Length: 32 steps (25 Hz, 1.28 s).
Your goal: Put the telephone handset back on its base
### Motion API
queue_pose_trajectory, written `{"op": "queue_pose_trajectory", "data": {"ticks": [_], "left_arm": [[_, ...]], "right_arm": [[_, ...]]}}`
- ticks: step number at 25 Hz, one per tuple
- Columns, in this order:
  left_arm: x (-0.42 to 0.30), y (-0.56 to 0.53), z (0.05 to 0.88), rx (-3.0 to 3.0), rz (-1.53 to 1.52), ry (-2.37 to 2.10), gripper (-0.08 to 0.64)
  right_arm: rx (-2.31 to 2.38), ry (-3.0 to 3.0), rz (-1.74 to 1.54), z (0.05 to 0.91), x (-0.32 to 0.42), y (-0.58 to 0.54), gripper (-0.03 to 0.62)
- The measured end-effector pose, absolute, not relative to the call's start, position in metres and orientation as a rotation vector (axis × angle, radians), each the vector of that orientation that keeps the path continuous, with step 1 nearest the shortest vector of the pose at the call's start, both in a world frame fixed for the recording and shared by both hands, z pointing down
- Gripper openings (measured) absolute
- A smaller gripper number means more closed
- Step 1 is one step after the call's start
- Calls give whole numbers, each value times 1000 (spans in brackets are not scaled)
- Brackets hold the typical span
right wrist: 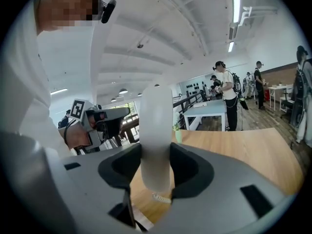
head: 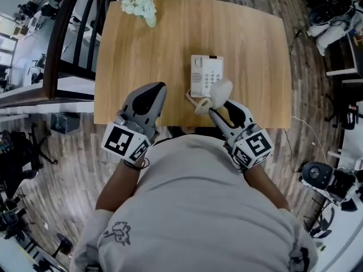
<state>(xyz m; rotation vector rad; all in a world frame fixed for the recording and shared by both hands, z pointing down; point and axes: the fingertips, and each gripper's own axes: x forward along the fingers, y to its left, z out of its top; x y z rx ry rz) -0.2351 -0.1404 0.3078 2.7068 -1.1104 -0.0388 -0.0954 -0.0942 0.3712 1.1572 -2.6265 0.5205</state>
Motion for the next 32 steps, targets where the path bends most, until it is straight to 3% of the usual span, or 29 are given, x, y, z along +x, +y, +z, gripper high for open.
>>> {"op": "queue_pose_trajectory", "data": {"ticks": [32], "left_arm": [[-221,-205,423,2530,181,-1005,6]], "right_arm": [[1158,-2305,973,549,-83,-195,198]]}}
